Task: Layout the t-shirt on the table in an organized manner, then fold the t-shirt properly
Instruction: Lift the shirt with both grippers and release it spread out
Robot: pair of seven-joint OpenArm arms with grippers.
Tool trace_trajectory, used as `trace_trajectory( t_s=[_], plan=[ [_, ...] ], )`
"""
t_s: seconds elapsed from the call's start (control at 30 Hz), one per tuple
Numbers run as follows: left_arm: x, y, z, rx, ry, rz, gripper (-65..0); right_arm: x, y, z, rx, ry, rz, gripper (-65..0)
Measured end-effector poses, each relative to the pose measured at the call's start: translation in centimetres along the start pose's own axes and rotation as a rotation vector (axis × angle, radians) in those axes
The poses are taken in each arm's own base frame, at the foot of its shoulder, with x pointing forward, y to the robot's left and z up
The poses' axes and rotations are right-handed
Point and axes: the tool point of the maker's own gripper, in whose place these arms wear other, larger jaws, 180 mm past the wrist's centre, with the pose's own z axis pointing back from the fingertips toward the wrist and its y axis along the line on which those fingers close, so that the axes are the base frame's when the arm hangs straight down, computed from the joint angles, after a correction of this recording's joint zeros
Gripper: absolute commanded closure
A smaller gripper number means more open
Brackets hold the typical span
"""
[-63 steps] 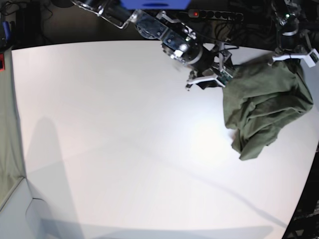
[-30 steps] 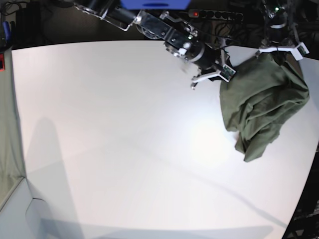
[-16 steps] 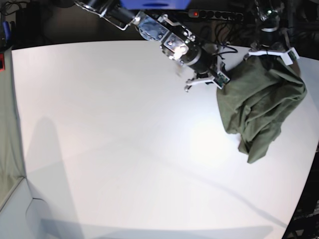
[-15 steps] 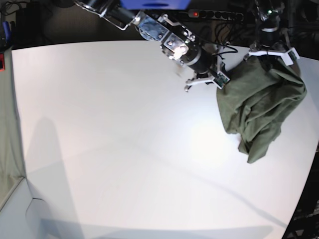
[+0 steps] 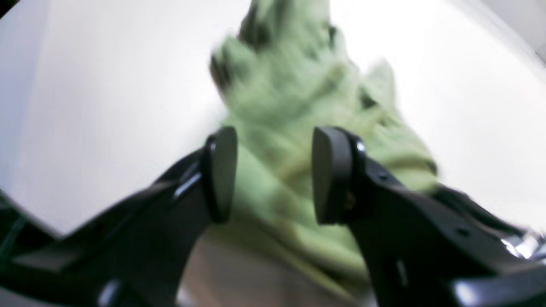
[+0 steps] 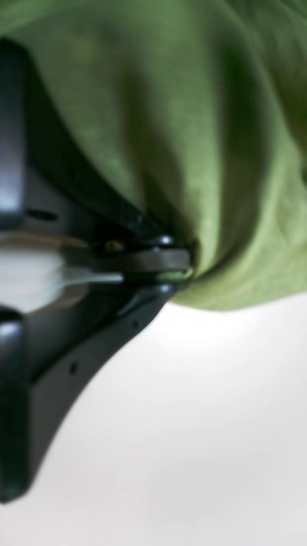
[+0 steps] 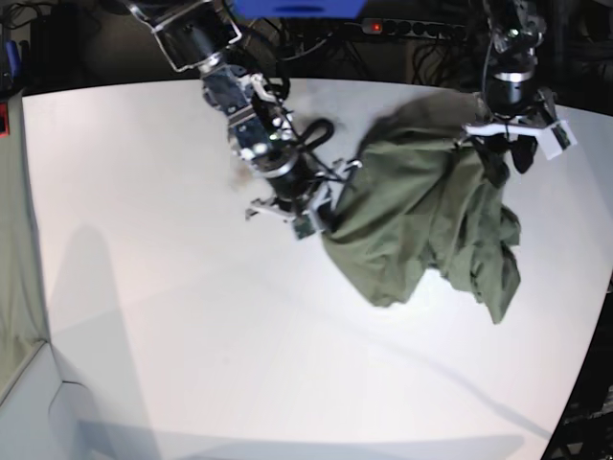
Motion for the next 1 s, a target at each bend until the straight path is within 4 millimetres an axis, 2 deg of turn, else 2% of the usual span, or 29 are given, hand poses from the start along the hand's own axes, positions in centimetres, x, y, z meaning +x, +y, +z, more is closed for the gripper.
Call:
trace_trajectory(
  t_s=[0.13, 0.2, 0.3, 0.37, 0.5, 0.57, 0.67, 0.8, 1.0],
  plan=[
    [2.1, -1.4, -1.4, -0.034, -0.067, 0.013, -28.5, -0.1, -8.1, 3.5, -0.206, 0.011, -0.059, 0.0],
    [2.4, -2.7, -2.2, -0.061, -0.069, 0.024, -28.5, 0.0, -10.3, 5.0, -0.27, 0.014, -0.082, 0.0],
    [1.9, -5.7, -3.8, -0.134, 0.001, 0.048, -28.5, 2.1, -12.1, 6.2, -0.322, -0.055, -0.107, 0.0],
    [2.5, -7.2, -4.6, -0.169, 0.007, 0.048, -28.5, 2.9, -12.2, 6.3, -0.327, -0.071, -0.112, 0.0],
    [1.4, -9.9, -6.2, -0.23, 0.087, 0.05, -28.5, 0.4, -11.8, 6.6, -0.323, 0.031, -0.133, 0.0],
    [0.7, -11.7, -7.0, -0.271, 0.107, 0.054, -28.5, -0.3, -11.6, 6.7, -0.32, 0.069, -0.14, -2.7],
    [-0.7, -13.2, -7.9, -0.302, 0.148, 0.055, -29.4, -0.6, -11.7, 6.6, -0.319, 0.095, -0.144, -9.0],
    [-1.7, -13.0, -8.2, -0.291, 0.174, 0.057, -35.6, -1.1, -11.6, 6.8, -0.319, 0.108, -0.147, -16.8],
    [-3.4, -12.6, -8.8, -0.27, 0.223, 0.07, -36.2, -1.7, -11.5, 7.1, -0.319, 0.117, -0.146, -18.9]
  ],
)
